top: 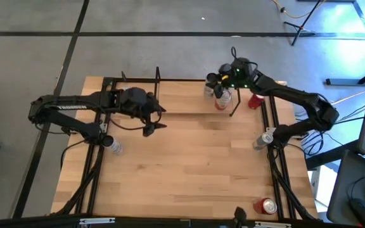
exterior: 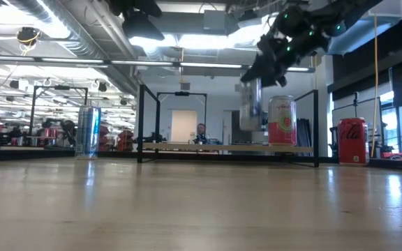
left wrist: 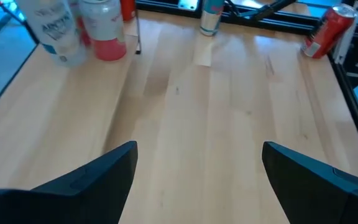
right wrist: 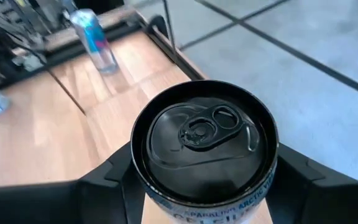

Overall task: Place canned beverage on shelf
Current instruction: Put the right white and blue soda can on the shelf

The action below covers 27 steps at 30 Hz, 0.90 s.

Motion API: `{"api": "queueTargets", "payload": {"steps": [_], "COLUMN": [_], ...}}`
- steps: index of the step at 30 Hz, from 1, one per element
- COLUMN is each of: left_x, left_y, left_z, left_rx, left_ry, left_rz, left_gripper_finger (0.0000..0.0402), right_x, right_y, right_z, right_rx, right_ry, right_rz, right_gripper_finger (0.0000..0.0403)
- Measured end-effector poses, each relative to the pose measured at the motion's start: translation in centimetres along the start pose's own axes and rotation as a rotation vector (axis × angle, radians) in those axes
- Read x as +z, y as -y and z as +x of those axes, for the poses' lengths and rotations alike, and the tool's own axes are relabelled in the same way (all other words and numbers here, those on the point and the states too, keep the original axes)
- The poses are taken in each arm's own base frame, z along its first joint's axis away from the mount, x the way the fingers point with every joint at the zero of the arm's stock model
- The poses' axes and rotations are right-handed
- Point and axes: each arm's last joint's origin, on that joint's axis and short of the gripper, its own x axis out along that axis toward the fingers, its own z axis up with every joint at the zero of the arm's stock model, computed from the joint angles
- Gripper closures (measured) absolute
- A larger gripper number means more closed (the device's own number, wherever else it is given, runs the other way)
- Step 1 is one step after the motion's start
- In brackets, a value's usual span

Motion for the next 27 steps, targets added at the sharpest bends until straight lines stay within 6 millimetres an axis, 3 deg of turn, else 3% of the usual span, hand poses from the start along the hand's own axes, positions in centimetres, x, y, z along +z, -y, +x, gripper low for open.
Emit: {"api": "queueTargets", "payload": {"steps": [9, 22, 27], "left_x": [0.1, 0.2, 0.2], "left_y": [-0.7, -0.8, -0.8], "left_z": [0.0, 0.0, 0.0], "left_rx": [0.029, 0.079, 0.078], "left_ry": [0.008, 0.026, 0.026], "left_rz": [-0.053, -0.107, -0.115], "left_gripper_finger": [0.0060, 0.0060, 0.0060], "right_x": [-1.2, -1.8, -1.9], "right_y": [2.1, 2.3, 2.4], "right_z": [1.6, 2.7, 2.7], "right_rx": [0.053, 0.096, 0.082], "right_ry": [-0.055, -0.077, -0.079], "right_rz": [-0.061, -0.148, -0.150], "right_gripper_finger": [0.0183, 0.0180, 0.0066]}}
